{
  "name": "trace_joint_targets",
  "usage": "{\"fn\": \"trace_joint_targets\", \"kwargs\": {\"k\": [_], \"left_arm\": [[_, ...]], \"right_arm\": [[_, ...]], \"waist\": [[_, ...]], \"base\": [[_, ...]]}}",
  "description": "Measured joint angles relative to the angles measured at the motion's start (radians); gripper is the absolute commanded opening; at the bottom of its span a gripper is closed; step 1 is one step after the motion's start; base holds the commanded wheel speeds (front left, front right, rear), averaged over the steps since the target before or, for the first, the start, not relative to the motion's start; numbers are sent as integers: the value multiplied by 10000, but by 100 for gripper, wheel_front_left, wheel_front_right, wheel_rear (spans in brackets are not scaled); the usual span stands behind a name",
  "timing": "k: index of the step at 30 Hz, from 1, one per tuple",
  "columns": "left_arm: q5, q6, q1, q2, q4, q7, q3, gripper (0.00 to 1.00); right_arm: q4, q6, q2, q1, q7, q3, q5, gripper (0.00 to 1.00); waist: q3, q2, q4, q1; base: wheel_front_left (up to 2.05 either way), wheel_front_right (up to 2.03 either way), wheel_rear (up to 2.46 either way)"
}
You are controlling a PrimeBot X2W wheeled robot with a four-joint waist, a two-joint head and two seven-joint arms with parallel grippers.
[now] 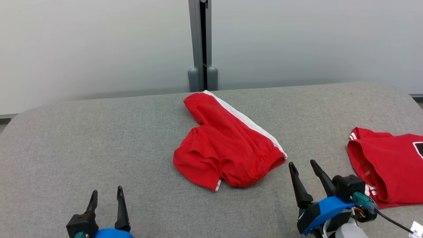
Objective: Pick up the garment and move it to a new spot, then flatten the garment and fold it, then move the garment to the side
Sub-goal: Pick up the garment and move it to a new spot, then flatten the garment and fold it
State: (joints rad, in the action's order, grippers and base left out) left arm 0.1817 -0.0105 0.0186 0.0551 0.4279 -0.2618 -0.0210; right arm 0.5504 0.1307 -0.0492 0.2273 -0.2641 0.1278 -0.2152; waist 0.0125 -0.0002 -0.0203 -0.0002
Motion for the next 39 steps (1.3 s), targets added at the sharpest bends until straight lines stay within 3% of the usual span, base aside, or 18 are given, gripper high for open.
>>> {"fn": "trace_joint_targets", "kwargs": {"k": [13, 19, 35, 37, 39], "left_arm": [[-42, 198, -216, -40, 54, 0, -61, 100], [96, 201, 178, -44, -31, 0, -416, 100], [303, 257, 935, -44, -140, 0, -817, 100], [322, 255, 993, -44, -148, 0, -832, 100], [391, 240, 1066, -46, -151, 0, -871, 100]], "right_arm": [[330, 2, -4, -138, 0, -458, 155, 100], [842, 2, -2, 763, 0, -1011, 729, 100], [4449, 4, -2, 2931, -31, -3172, 2522, 100], [4675, 2, -8, 3148, -44, -3302, 2637, 0], [4765, 4, -15, 3234, -59, -3365, 2679, 0]], "waist": [[55, 1, 416, 2], [663, 3, 685, 4], [2001, 2, 1849, 3], [2066, 2, 1892, 2], [2100, 3, 1907, 2]], "base": [[0, 0, 0], [0, 0, 0], [0, 0, 0], [0, 0, 0], [0, 0, 0]]}}
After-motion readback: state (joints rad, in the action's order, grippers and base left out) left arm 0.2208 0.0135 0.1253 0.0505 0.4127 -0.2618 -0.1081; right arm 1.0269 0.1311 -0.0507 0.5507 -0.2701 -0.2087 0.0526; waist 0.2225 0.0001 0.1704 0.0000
